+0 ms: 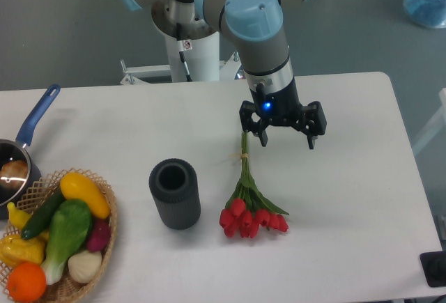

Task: Pick up the flowers from the table
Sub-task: 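Lower the open gripper down over the green tulip stems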

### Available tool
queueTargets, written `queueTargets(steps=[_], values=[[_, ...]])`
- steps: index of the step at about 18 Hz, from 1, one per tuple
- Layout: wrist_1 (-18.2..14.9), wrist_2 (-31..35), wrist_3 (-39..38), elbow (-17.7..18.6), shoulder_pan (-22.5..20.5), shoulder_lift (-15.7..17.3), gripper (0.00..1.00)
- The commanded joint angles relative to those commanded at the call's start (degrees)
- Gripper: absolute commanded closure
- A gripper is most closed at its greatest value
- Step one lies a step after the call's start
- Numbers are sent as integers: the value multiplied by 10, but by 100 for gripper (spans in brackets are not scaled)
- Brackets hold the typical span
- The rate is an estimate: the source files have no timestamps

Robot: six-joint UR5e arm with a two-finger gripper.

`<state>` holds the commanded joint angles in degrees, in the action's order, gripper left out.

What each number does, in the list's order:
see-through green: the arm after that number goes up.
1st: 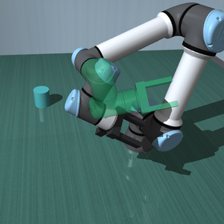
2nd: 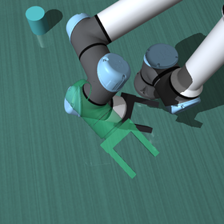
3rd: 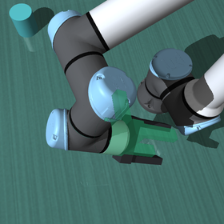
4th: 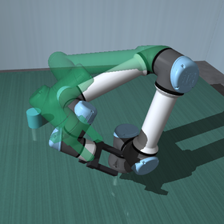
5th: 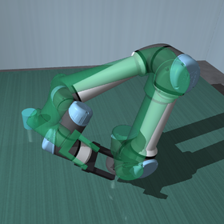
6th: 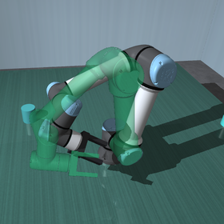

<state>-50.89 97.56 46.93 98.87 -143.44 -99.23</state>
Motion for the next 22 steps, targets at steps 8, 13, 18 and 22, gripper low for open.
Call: queueTargets(steps=[8,13,18,22], values=[[4,4,-4,24,5,-3,0],[4,17,-45,58,6,-13,0],[-4,13,-58,66,7,-32,0],[-5,19,-27,99,8,-45,0]])
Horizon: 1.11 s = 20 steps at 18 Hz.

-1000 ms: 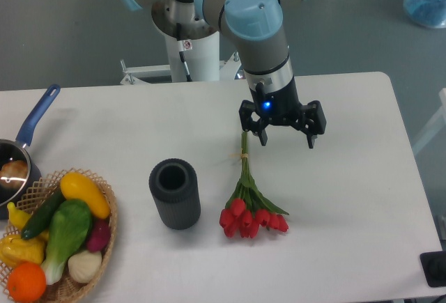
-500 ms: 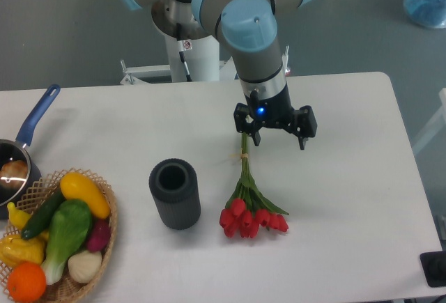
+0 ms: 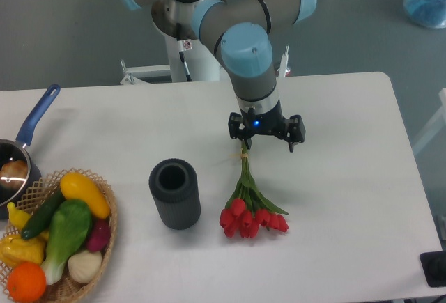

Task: Pick up the flowers from the table
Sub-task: 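Lower the open gripper down over the green tulip stems, then close the gripper around the tulip stems below the leaves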

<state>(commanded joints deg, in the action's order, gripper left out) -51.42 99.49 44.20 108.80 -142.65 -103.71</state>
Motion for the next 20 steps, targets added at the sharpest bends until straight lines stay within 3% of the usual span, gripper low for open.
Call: queueTargets(steps=[6,20], values=[[6,-17,-1,17,-1,-34,0],[23,-61,-17,11,-4,-64,0]])
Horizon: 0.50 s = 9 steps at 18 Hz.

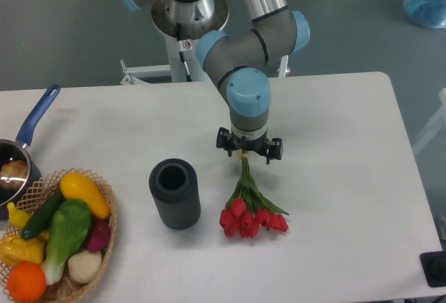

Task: Pick up the flowers from the table
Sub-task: 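Close the gripper around the tulip stems below the leaves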

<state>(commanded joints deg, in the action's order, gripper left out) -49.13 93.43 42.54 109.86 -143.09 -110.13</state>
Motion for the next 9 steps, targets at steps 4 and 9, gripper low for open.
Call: queueTargets(steps=[4,9], values=[[1,-2,1,-3,-3,1,0],[2,-2,1,-4,-5,0,0]])
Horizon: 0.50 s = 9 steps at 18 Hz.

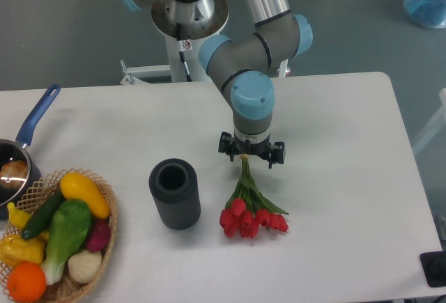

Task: Pick up the flowers from the table
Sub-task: 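Close the gripper around the tulip stems below the leaves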

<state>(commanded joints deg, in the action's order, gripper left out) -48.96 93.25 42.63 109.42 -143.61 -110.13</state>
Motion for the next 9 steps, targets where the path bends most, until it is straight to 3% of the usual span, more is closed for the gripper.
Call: queueTargets(steps=[9], values=[[23,-15,0,3,0,-16,0]])
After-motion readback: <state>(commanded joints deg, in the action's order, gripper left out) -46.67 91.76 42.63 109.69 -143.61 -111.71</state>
